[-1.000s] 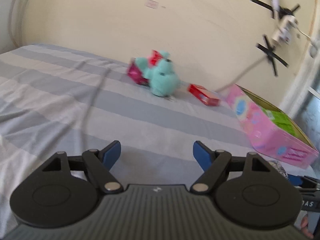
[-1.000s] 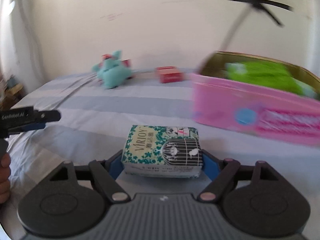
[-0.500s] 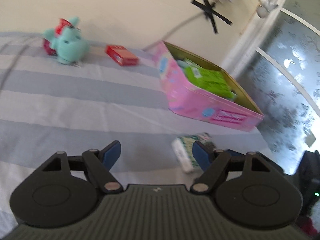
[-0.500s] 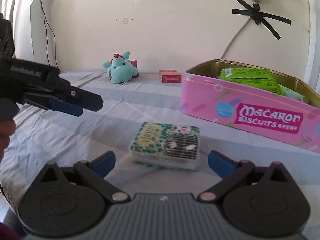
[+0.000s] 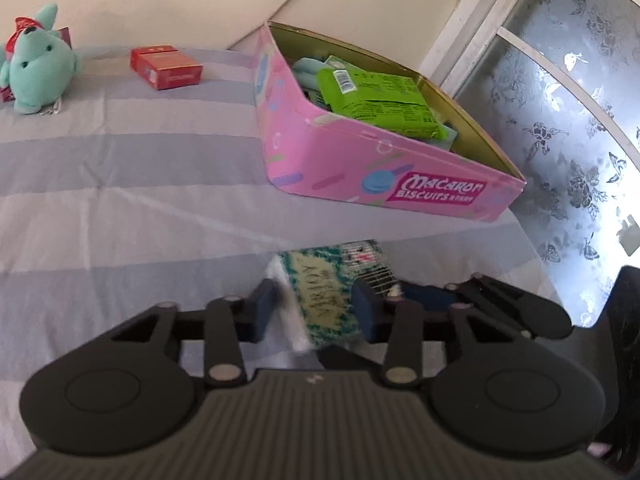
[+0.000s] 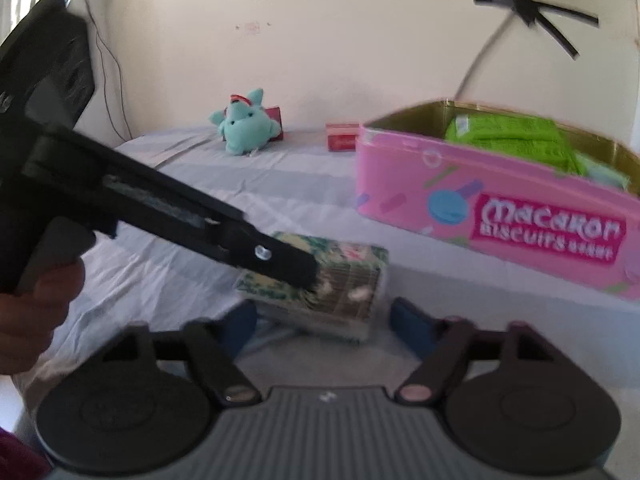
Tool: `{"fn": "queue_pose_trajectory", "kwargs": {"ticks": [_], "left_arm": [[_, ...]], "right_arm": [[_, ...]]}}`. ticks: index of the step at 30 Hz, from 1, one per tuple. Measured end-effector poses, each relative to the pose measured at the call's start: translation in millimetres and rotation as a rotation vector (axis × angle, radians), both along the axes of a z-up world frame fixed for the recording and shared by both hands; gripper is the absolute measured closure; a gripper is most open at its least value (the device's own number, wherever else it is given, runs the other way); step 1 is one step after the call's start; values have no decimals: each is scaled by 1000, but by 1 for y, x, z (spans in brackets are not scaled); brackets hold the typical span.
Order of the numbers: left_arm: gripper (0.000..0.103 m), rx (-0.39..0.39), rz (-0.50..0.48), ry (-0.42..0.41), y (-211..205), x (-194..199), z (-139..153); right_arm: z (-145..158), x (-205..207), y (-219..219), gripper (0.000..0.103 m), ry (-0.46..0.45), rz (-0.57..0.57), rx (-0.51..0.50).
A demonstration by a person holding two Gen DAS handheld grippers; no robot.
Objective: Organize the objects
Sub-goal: 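Carry the tissue pack with both grippers into the pink tin and open them, then withdraw both tools from the pink tin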
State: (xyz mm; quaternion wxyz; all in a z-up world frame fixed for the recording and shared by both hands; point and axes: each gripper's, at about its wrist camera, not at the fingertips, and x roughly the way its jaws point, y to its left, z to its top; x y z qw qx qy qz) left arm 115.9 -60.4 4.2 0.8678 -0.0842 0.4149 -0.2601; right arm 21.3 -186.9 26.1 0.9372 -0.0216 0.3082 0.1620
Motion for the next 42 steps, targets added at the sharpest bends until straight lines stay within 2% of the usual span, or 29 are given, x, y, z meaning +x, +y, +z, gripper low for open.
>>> {"fn": "queue_pose_trajectory", "kwargs": {"ticks": [2, 6, 9, 12, 18, 22, 24, 29, 36, 39, 42], "left_arm": [[61, 13, 0, -35, -4, -1, 12], [61, -8, -52, -149, -22, 3, 53], [61, -3, -98, -226, -50, 14, 78], [61, 0, -141, -265, -84, 31, 90], [61, -2, -222, -267, -146, 60, 82], [60, 12, -219, -245, -174, 78, 69], [56, 51, -187, -256, -181, 83, 62], [49, 104, -125, -270, -167, 78, 61], [48, 224, -38, -358, -136, 40, 68], [47, 276, 13, -375, -121, 25, 66], [47, 293, 54, -372, -104, 13, 65]], "right_arm": [[5, -1, -6, 45, -28, -10, 44], [27, -3, -29, 45, -140, -64, 99], [46, 1, -48, 45, -232, -125, 77], [58, 10, -70, 44, -274, -196, 38], [58, 31, -124, 44, -263, -309, 0], [45, 51, -147, 42, -236, -362, -28], [38, 59, -153, 28, -227, -397, -48], [36, 49, -156, 24, -250, -415, 16], [42, 20, -151, 23, -272, -450, 122], [45, 8, -141, 20, -277, -457, 162], [48, -1, -129, 20, -279, -457, 192]]}}
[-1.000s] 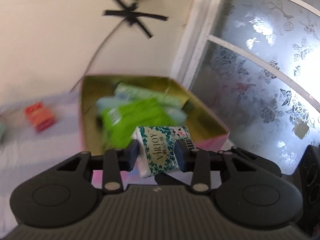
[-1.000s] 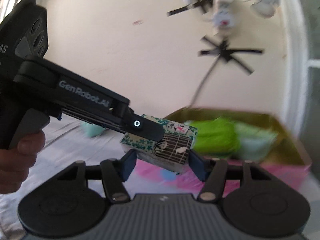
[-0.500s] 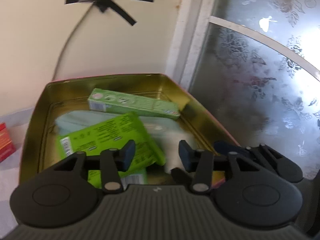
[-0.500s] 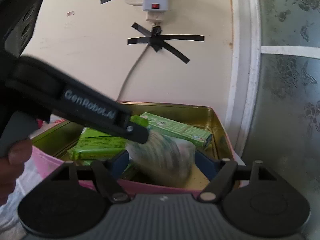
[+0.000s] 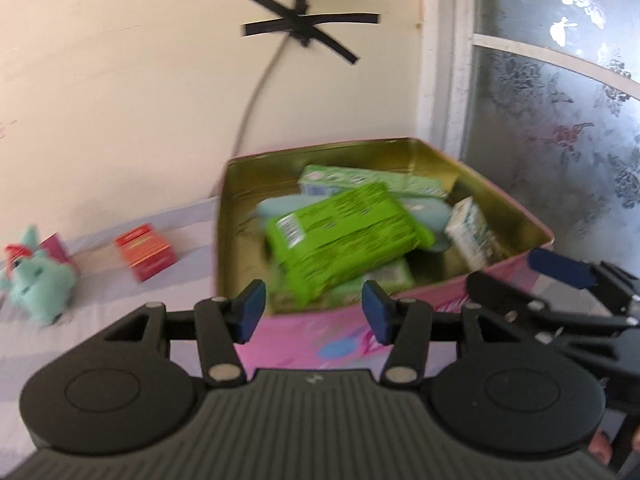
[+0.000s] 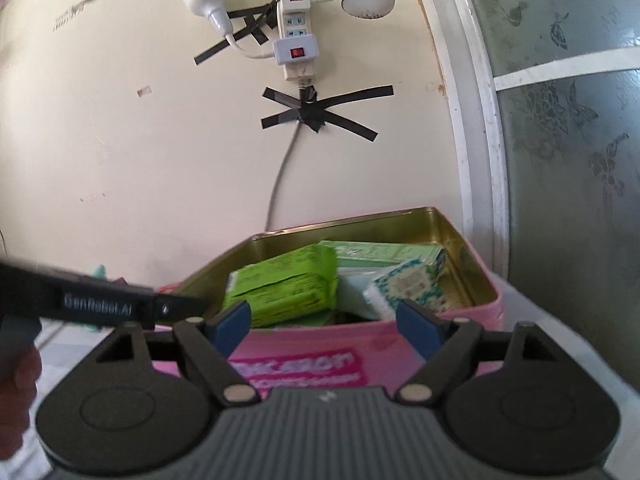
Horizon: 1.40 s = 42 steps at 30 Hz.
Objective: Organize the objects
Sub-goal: 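Withdraw both tools from the pink tin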
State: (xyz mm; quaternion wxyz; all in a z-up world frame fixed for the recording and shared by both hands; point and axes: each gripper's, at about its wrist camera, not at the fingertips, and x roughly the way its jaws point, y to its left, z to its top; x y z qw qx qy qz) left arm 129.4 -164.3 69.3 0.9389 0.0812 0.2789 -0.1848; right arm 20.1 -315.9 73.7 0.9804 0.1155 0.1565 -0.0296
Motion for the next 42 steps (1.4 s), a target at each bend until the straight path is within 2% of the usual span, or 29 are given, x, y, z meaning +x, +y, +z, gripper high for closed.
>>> {"fn": "queue_pose_trajectory", "kwargs": {"ticks": [7, 15, 17, 20, 24, 34, 42], "left_arm": [[45, 6, 84, -12, 41, -18, -8], [41, 18, 151, -24, 81, -31, -21], [35, 15, 168, -21, 90, -32, -23], [35, 14, 185, -17, 102, -33, -28], [27, 10, 204, -18, 113, -33, -34], [26, 3, 211, 2, 129, -29, -47], [25, 24, 156, -7, 126, -34, -54]], "right_arm": [[5, -14, 27, 19, -11, 19, 81], [9, -17, 54, 17, -15, 28, 128], [8, -16, 62, 17, -8, 31, 132], [7, -15, 71, 17, 1, 34, 130], [5, -13, 81, 16, 6, 28, 128], [2, -9, 97, 16, 14, 4, 106], [-7, -4, 102, 15, 41, 0, 99]]}}
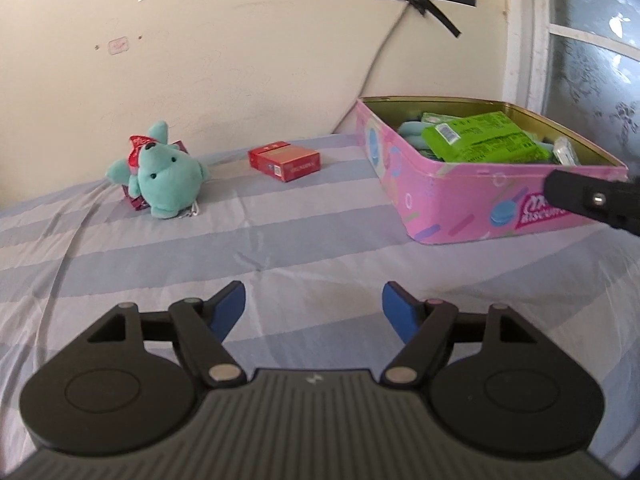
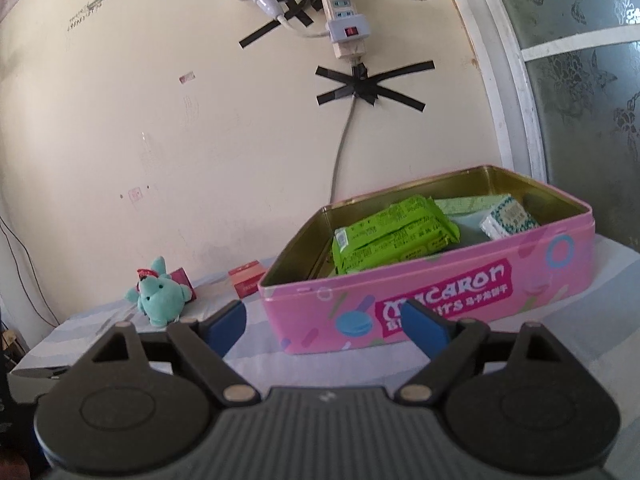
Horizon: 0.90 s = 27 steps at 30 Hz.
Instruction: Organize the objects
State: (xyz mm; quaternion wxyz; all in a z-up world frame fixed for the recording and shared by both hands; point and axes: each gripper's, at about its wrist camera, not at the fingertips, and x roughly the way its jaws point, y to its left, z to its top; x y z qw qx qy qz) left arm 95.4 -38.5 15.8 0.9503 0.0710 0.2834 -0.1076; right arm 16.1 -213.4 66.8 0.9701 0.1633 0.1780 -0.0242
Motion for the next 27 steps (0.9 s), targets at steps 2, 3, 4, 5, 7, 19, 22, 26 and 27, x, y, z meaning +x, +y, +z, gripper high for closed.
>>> {"fn": "queue_pose_trajectory", "kwargs": {"ticks": [2, 3, 4, 5, 7, 19, 22, 26, 27], "left_arm": [[20, 0, -12, 1, 1, -1, -1], [20, -1, -12, 0, 3, -1, -2], [20, -2, -12, 3, 5, -1, -3], [20, -3, -10, 8, 8, 0, -4], [20, -7, -2, 18, 13, 2, -5], [20, -21, 93, 57, 61, 14, -16], [20, -41, 122, 62, 74, 16, -18], [20, -65, 132, 59, 81, 15, -20], [20, -62, 132, 53, 80, 15, -20]], "right_arm": [[-2, 2, 3, 15, 9, 6, -5], [-2, 2, 5, 15, 11, 9, -10], [-3, 3, 7, 15, 13, 13, -15], [-3, 4, 9, 15, 14, 16, -19], [-4, 6, 13, 15, 19, 23, -23], [-9, 18, 43, 16, 54, 94, -64], [-14, 22, 52, 16, 69, 113, -74], [-20, 25, 61, 16, 94, 135, -82], [-22, 26, 63, 16, 99, 140, -86]]}}
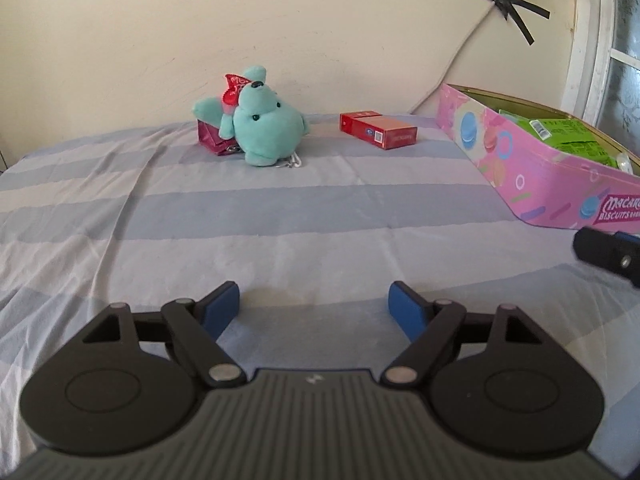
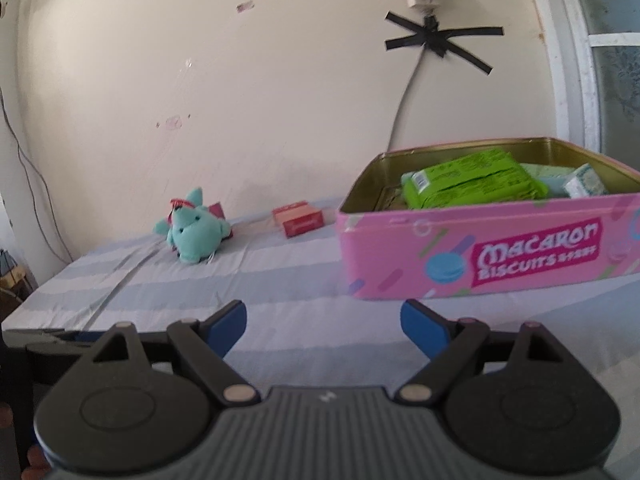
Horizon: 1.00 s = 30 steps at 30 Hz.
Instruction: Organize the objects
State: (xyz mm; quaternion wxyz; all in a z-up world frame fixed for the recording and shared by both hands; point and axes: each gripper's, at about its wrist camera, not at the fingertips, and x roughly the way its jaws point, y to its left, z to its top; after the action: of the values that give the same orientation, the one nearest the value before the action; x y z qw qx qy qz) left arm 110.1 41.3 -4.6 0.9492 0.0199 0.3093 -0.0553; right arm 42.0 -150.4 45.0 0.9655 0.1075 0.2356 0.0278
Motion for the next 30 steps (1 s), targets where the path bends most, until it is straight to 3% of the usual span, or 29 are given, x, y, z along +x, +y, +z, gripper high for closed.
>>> {"fn": "queue_pose_trajectory", "kwargs": {"ticks": [16, 30], "left_arm": [[20, -77, -13, -22, 10, -4, 1], [20, -88, -10, -20, 11, -3, 1]], "right_arm": [[-8, 1, 9, 15, 9, 31, -21], [-8, -1, 8, 12, -12, 41, -4]]}}
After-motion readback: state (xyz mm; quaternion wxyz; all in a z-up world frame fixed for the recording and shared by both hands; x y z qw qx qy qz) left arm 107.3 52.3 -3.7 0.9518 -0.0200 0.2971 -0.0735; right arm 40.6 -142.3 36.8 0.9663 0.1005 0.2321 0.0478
